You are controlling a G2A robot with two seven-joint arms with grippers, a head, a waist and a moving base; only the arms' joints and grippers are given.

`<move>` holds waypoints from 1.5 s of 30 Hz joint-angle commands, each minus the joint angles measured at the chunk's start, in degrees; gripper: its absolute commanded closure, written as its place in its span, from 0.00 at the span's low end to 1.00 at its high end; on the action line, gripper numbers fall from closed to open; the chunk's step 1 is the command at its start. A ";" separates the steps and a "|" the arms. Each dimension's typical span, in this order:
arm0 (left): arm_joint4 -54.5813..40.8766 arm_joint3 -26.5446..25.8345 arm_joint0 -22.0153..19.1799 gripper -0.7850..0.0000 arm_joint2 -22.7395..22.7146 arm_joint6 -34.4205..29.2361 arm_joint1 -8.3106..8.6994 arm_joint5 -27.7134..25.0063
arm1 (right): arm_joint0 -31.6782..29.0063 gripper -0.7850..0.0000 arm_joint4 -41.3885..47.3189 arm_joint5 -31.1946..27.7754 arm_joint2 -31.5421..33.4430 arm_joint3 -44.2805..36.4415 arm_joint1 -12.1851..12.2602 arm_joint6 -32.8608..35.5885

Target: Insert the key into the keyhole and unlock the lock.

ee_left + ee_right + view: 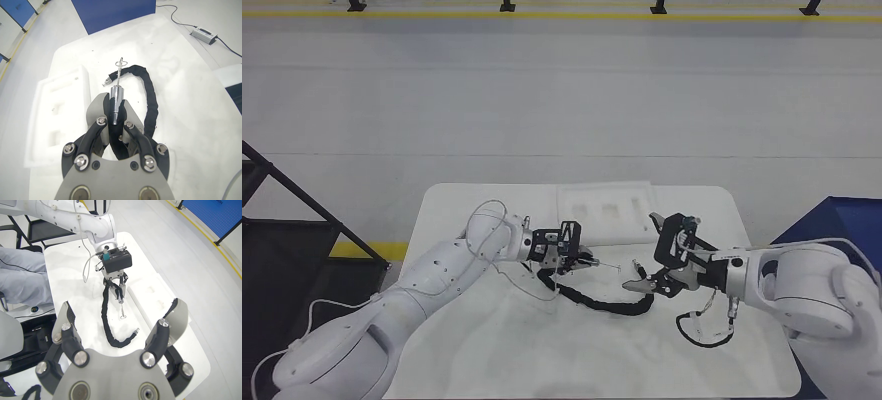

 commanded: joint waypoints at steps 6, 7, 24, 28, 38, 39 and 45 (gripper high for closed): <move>0.81 3.30 -0.15 1.00 1.78 -1.38 -2.10 -0.14 | 0.09 0.00 0.99 -0.17 -0.36 0.86 0.05 -0.03; 0.90 3.86 -0.25 1.00 2.01 -1.37 -2.43 -0.26 | 0.18 0.00 1.14 -0.20 -0.42 0.96 0.06 0.03; 0.65 8.43 -4.87 0.00 -0.95 11.94 -2.30 -5.91 | 7.19 0.00 5.67 -5.29 -6.33 11.29 -0.79 -1.67; 2.78 6.57 -8.17 0.00 -1.76 16.91 0.53 -5.91 | 13.12 0.00 6.84 -10.05 -10.08 15.85 -1.66 -2.72; -5.27 8.16 -20.87 0.00 4.87 17.74 5.21 -5.91 | 32.08 0.00 9.43 -16.48 -18.21 32.63 -4.67 -4.23; -7.25 8.21 -22.06 0.00 6.15 17.74 5.49 -5.91 | 33.79 0.00 9.79 -17.14 -18.98 34.31 -5.00 -4.35; -18.27 7.87 -28.88 0.00 15.44 17.74 7.11 -5.91 | 41.54 0.00 12.47 -21.99 -22.92 42.99 -6.69 -5.49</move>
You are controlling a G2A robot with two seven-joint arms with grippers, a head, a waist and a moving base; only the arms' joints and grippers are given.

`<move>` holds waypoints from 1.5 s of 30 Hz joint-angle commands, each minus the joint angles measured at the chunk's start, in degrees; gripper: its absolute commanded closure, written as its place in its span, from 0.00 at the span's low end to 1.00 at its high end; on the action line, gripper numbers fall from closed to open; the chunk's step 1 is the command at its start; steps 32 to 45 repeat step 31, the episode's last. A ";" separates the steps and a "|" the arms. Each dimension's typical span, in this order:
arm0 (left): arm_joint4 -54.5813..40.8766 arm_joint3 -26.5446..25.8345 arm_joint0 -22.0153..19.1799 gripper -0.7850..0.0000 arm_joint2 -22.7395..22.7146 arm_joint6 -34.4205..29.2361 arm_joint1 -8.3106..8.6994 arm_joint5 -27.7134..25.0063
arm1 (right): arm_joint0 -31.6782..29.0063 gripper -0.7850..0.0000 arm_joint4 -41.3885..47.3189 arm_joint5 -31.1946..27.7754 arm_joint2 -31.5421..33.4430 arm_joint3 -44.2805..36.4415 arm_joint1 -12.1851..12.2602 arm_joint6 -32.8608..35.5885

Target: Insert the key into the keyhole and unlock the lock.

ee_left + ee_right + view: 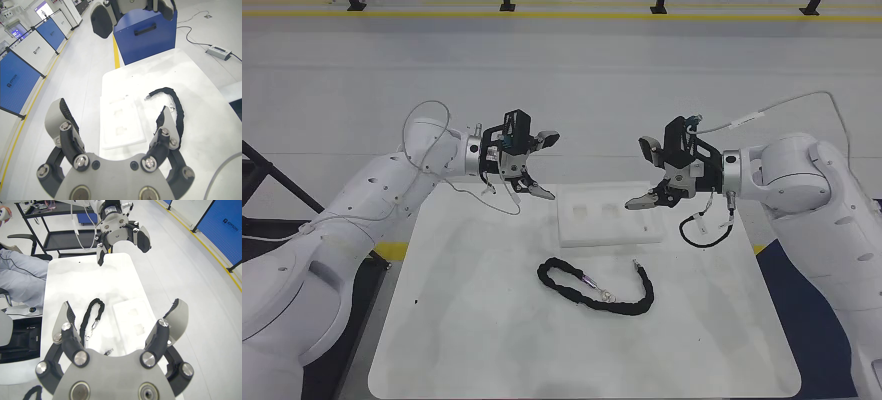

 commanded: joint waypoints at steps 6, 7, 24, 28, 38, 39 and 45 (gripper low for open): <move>-8.60 -2.65 -1.52 0.00 1.36 -5.54 1.64 0.00 | 4.55 0.00 3.46 -2.70 -3.43 5.78 -1.29 -1.39; -9.87 -3.08 -1.63 0.00 1.36 -6.77 1.91 0.00 | 4.82 0.00 3.65 -2.70 -3.73 6.02 -1.38 -1.76; -11.92 -3.68 -1.79 0.00 1.36 -8.31 2.27 0.00 | 5.05 0.00 3.39 -2.70 -3.93 6.33 -1.43 -2.12; -11.92 -3.68 -1.79 0.00 1.36 -8.31 2.27 0.00 | 5.05 0.00 3.39 -2.70 -3.93 6.33 -1.43 -2.12; -11.92 -3.68 -1.79 0.00 1.36 -8.31 2.27 0.00 | 5.05 0.00 3.39 -2.70 -3.93 6.33 -1.43 -2.12; -11.92 -3.68 -1.79 0.00 1.36 -8.31 2.27 0.00 | 5.05 0.00 3.39 -2.70 -3.93 6.33 -1.43 -2.12; -11.92 -3.68 -1.79 0.00 1.36 -8.31 2.27 0.00 | 5.05 0.00 3.39 -2.70 -3.93 6.33 -1.43 -2.12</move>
